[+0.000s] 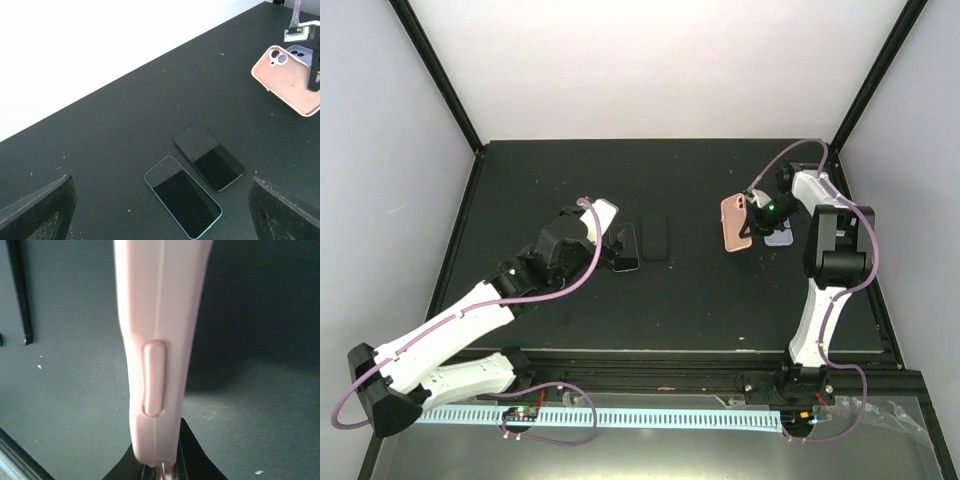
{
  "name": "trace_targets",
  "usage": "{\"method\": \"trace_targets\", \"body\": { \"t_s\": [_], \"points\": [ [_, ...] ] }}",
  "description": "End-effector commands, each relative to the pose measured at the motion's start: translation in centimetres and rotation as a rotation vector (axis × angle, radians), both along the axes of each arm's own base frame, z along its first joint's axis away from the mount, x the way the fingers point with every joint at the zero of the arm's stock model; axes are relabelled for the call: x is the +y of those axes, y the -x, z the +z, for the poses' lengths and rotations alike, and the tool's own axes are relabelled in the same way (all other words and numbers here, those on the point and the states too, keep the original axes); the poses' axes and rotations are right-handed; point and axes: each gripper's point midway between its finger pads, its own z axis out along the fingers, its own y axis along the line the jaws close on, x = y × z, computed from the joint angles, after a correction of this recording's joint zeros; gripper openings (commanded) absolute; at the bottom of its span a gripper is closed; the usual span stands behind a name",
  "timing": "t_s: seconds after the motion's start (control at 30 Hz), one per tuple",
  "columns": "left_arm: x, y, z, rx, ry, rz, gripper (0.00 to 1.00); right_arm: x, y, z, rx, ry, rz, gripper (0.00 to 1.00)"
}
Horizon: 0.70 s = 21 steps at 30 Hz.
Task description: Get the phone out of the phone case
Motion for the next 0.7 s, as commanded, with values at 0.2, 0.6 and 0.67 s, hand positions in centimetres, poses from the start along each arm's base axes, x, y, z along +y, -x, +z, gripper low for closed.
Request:
{"method": "trace_targets", "body": {
  "t_s": [0.2, 0.6, 0.67],
  "points": [
    [-0.7, 0.1, 1.6, -0.046, 0.010, -0.027, 0.94, -2.4, -1.5, -1.4, 0.062, 0.057, -0.005, 0.07],
    [-0.9, 0.3, 1.5, -0.045, -0.002, -0.032, 0.94, -4.8, -1.9, 2.3, -0.091, 0.208, -0.044, 0.42],
    [-1.0, 0.3, 1.4, -0.039, 0.000, -0.035, 0.94, -5.2, -1.5, 3.7, -0.130, 0.226, -0.045, 0.45]
  ]
}}
